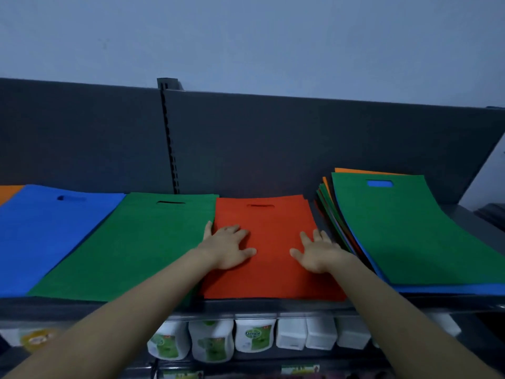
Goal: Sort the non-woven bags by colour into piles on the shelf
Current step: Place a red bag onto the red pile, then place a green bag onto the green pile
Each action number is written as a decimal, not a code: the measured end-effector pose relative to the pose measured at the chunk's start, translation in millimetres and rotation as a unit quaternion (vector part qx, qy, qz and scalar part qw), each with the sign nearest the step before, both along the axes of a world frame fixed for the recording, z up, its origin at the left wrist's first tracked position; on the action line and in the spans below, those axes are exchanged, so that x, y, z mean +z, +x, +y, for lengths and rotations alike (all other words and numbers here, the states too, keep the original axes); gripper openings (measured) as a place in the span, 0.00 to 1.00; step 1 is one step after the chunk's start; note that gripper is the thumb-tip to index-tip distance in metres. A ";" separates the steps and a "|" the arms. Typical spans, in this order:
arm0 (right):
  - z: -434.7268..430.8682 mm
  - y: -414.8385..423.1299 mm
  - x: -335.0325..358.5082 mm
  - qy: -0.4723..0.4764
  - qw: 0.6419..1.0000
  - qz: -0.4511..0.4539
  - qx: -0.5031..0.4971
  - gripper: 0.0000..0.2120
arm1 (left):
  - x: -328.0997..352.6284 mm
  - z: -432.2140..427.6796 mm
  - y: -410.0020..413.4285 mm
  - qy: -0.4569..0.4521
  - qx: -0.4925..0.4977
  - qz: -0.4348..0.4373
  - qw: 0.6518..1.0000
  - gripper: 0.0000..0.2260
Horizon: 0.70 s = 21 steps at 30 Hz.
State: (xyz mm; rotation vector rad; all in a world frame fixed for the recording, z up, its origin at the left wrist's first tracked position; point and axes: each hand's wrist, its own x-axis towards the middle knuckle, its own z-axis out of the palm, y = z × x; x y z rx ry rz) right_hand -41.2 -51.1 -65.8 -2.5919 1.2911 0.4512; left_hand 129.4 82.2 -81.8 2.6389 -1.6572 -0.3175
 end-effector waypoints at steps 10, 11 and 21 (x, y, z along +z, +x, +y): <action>3.2 -8.7 51.3 0.021 0.936 -0.350 -0.021 0.22 | 21.4 -19.7 2.6 -0.070 -0.044 -0.080 0.993 0.33; -1.4 -15.7 59.0 -0.002 0.929 -0.370 -0.023 0.20 | 24.1 -24.2 0.5 -0.079 -0.053 -0.082 0.992 0.32; -74.7 -131.0 74.9 -0.069 0.929 -0.311 -0.188 0.26 | 48.2 -86.3 -77.1 -0.169 -0.110 -0.066 0.977 0.33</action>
